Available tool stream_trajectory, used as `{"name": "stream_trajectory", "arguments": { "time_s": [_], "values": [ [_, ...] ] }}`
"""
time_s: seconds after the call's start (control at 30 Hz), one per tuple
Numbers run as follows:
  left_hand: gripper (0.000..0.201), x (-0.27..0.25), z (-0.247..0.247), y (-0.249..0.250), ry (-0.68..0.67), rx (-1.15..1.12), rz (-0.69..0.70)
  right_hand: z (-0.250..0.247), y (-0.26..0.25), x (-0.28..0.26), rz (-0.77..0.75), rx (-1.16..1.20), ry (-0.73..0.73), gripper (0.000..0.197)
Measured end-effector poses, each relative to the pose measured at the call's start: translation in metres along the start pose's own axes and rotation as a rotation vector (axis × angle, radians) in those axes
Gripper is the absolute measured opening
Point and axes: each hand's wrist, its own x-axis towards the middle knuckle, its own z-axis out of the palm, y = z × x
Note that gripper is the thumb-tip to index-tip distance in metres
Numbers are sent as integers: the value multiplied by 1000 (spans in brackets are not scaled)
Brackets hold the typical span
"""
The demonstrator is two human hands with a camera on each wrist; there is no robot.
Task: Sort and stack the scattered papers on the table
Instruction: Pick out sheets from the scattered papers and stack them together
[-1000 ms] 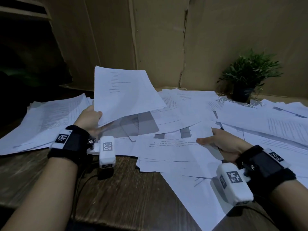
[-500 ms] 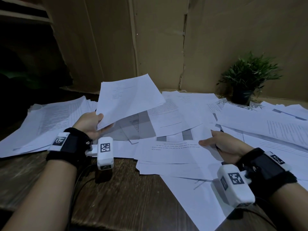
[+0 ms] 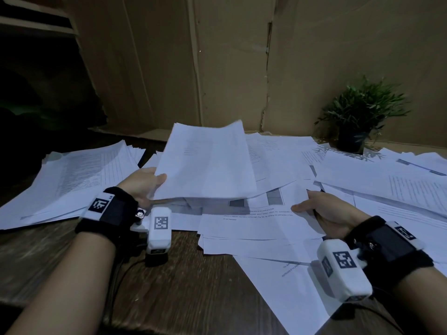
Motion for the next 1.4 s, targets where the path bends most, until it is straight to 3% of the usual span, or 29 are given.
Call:
{"name": "stream_trajectory", "arguments": {
  "time_s": [0.07, 0.17, 0.27, 0.37, 0.43, 0.53, 0.63, 0.73, 0.83, 0.97, 1.07, 1.17, 1.27, 1.33, 1.4],
  "values": [
    [23, -4, 5, 1, -78, 59, -29, -2, 0, 1, 1, -10, -9, 29],
    [25, -7, 8, 1, -119, 111, -46, 0, 0, -2, -20, -7, -50, 58],
    [25, -8, 9, 1, -142, 112, -52, 2, -2, -4, -33, -23, -48, 66],
    [22, -12, 12, 3, -159, 80, -65, 3, -3, -6, -5, -63, -7, 31],
    [24, -16, 17, 4, -179, 121, -66, 5, -4, -8, 12, -71, 31, 19],
    [29, -17, 35, 3, -225, 110, -61, 5, -3, -7, 40, -67, 69, 27],
    [15, -23, 63, 14, -328, 231, 28, 6, -4, -11, 90, 36, 19, 34],
    [32, -29, 77, 24, -442, 318, 75, 8, -9, -15, 109, 138, -12, 38],
    [44, -31, 78, 27, -497, 371, 67, 6, -8, -14, 90, 206, 1, 55],
    [32, -32, 74, 30, -575, 483, 12, 5, -11, -12, 100, 139, 65, 41],
    [19, -15, 64, 35, -398, 533, 12, 4, -8, -9, 126, -28, 141, 14],
    [23, 13, 57, 36, -176, 578, -19, 0, 0, 0, 68, -96, 231, 36],
    [16, 31, 64, 37, -153, 525, -65, -3, 4, 4, 65, -68, 209, 33],
    [40, 37, 73, 40, -170, 528, -58, -1, 3, 2, 67, -42, 162, 26],
    [51, 40, 81, 42, -189, 619, -48, -1, 1, 0, 65, -24, 118, 28]
  ]
}}
